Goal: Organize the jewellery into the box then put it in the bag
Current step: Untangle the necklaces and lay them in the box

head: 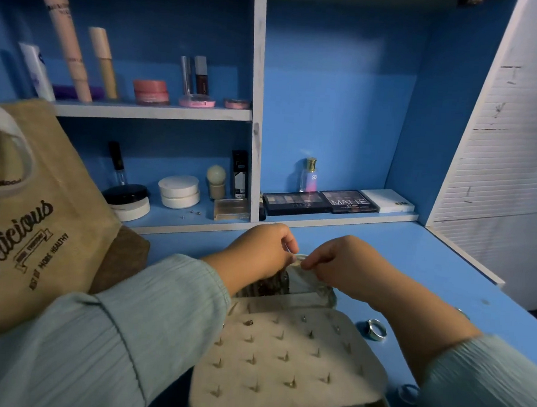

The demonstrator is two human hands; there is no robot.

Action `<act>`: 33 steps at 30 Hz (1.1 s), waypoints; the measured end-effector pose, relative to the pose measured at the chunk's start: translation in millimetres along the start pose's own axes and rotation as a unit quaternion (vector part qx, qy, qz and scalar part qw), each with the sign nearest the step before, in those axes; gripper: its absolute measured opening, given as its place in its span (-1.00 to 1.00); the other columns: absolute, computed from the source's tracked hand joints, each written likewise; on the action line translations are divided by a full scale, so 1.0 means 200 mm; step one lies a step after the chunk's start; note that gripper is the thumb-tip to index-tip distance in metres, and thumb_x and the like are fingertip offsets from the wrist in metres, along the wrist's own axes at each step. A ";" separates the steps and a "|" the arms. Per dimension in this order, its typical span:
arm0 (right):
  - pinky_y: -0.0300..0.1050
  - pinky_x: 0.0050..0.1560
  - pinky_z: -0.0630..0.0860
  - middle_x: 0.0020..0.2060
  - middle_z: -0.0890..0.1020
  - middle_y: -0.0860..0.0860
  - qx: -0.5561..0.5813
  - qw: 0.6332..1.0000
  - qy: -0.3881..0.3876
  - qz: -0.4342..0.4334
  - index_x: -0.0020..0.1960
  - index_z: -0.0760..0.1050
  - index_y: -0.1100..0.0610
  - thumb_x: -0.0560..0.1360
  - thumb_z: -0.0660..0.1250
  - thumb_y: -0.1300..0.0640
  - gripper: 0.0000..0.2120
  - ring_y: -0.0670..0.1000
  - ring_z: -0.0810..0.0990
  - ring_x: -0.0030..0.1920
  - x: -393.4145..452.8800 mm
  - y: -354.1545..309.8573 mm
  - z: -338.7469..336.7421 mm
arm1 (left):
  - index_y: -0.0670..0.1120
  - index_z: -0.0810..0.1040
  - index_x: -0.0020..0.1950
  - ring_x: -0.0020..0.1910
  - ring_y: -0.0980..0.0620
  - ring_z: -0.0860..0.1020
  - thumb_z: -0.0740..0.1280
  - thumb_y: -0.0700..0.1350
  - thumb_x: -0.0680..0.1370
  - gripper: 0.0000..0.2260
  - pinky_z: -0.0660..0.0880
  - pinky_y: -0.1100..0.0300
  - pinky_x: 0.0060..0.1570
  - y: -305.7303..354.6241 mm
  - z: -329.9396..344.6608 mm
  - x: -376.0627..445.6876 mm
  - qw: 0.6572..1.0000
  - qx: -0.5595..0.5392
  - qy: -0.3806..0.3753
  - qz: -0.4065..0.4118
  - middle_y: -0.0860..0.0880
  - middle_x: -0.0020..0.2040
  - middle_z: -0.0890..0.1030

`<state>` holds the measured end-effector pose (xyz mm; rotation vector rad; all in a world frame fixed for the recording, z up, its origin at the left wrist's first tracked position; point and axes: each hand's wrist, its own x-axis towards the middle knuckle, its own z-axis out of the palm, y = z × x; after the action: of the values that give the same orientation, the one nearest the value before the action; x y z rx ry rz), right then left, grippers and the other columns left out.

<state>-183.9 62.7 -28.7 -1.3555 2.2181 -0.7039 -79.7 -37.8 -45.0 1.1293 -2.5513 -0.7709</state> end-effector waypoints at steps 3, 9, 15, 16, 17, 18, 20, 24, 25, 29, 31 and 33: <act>-0.31 -0.37 0.40 -0.25 0.58 -0.07 -0.066 0.998 -0.021 -0.003 0.06 0.62 -0.05 0.54 0.20 0.20 -0.73 -0.05 0.47 -0.36 0.02 -0.02 0.00 | 0.08 0.48 -0.13 -0.07 0.06 0.51 0.33 -0.09 0.54 -0.91 0.40 0.24 -0.17 0.01 0.01 0.03 0.999 0.036 -0.001 -0.012 0.05 0.00 0.55; -0.06 0.09 0.54 0.05 0.63 0.07 -0.114 0.993 -0.042 0.009 0.13 0.60 0.10 0.52 0.19 0.14 -0.72 0.08 0.59 0.03 0.06 -0.05 0.00 | 0.00 0.59 0.11 0.12 0.02 0.51 0.27 -0.18 0.58 -0.83 0.41 0.23 0.05 0.05 -0.01 0.11 0.992 0.089 -0.058 -0.065 0.03 0.23 0.53; -0.08 0.03 0.52 0.01 0.62 0.12 -0.136 0.989 -0.047 0.022 0.12 0.57 0.18 0.51 0.20 0.11 -0.72 0.09 0.58 0.00 0.11 -0.04 0.03 | -0.04 0.40 0.41 0.34 -0.06 0.38 0.24 -0.06 0.59 -0.62 0.31 0.13 0.29 0.09 -0.03 0.26 0.942 0.210 -0.220 -0.138 -0.03 0.44 0.33; -0.10 -0.02 0.50 -0.01 0.62 0.13 -0.140 0.989 -0.045 0.021 0.11 0.57 0.19 0.52 0.20 0.11 -0.73 0.08 0.57 -0.05 0.12 -0.04 0.03 | -0.03 0.39 0.41 0.33 -0.06 0.39 0.23 -0.05 0.60 -0.63 0.32 0.13 0.27 0.10 -0.02 0.26 0.936 0.240 -0.225 -0.128 -0.02 0.43 0.33; -0.11 -0.06 0.49 -0.03 0.62 0.13 -0.145 0.988 -0.044 0.022 0.10 0.57 0.20 0.52 0.20 0.12 -0.74 0.08 0.55 -0.10 0.13 -0.04 0.04 | -0.02 0.39 0.41 0.32 -0.06 0.39 0.21 -0.04 0.60 -0.63 0.33 0.14 0.26 0.10 -0.01 0.26 0.930 0.267 -0.227 -0.115 -0.02 0.43 0.33; -0.11 -0.09 0.48 -0.04 0.62 0.14 -0.148 0.988 -0.044 0.024 0.09 0.56 0.21 0.52 0.20 0.13 -0.75 0.07 0.53 -0.13 0.13 -0.03 0.04 | -0.01 0.39 0.41 0.31 -0.06 0.39 0.20 -0.04 0.61 -0.64 0.34 0.14 0.25 0.10 -0.01 0.25 0.924 0.289 -0.226 -0.102 -0.03 0.43 0.33; -0.10 -0.05 0.50 -0.03 0.62 0.13 -0.155 0.986 -0.047 0.027 0.10 0.56 0.21 0.53 0.19 0.14 -0.75 0.06 0.53 -0.10 0.15 -0.04 0.04 | 0.00 0.43 0.38 0.24 -0.07 0.44 0.20 -0.07 0.61 -0.67 0.37 0.13 0.24 0.09 0.01 0.25 0.918 0.326 -0.214 -0.072 -0.04 0.38 0.39; -0.11 -0.01 0.49 0.03 0.60 0.14 -0.173 0.983 -0.057 0.022 0.14 0.54 0.22 0.55 0.18 0.12 -0.73 0.05 0.51 -0.07 0.16 -0.04 0.04 | 0.00 0.53 0.29 -0.03 -0.05 0.50 0.21 -0.12 0.59 -0.71 0.46 0.14 0.14 0.07 0.03 0.22 0.917 0.359 -0.174 -0.022 -0.05 0.23 0.52; -0.12 -0.04 0.46 0.04 0.60 0.15 -0.177 0.982 -0.060 0.022 0.14 0.54 0.22 0.55 0.17 0.12 -0.72 0.04 0.50 -0.09 0.16 -0.05 0.04 | -0.01 0.55 0.26 -0.08 -0.05 0.49 0.21 -0.12 0.59 -0.73 0.48 0.15 0.08 0.06 0.03 0.20 0.920 0.360 -0.155 -0.008 -0.05 0.17 0.54; -0.17 -0.12 0.38 0.07 0.58 0.15 -0.194 0.979 -0.066 0.018 0.16 0.53 0.23 0.56 0.18 0.12 -0.72 0.02 0.45 -0.11 0.15 -0.05 0.02 | -0.06 0.63 0.12 -0.28 0.01 0.42 0.23 -0.17 0.57 -0.77 0.40 0.20 -0.22 0.03 0.04 0.15 0.934 0.344 -0.087 0.052 -0.05 -0.10 0.50; -0.18 -0.12 0.38 0.08 0.58 0.14 -0.202 0.977 -0.067 0.015 0.17 0.52 0.22 0.56 0.19 0.12 -0.72 0.01 0.44 -0.11 0.15 -0.05 0.02 | -0.09 0.65 0.08 -0.37 0.05 0.37 0.23 -0.18 0.55 -0.78 0.37 0.20 -0.26 0.03 0.04 0.14 0.936 0.338 -0.080 0.054 -0.05 -0.13 0.49; -0.15 -0.08 0.42 0.12 0.57 0.13 -0.213 0.974 -0.074 0.017 0.19 0.52 0.21 0.57 0.18 0.13 -0.72 0.00 0.44 -0.10 0.15 -0.05 0.01 | -0.11 0.65 0.05 -0.37 0.05 0.37 0.23 -0.19 0.54 -0.79 0.38 0.20 -0.25 0.04 0.03 0.14 0.939 0.332 -0.082 0.046 -0.05 -0.15 0.50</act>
<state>-189.4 30.9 -27.8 -1.5019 2.3453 -0.1056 -105.8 -52.0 -44.6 1.1297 -3.0855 0.0541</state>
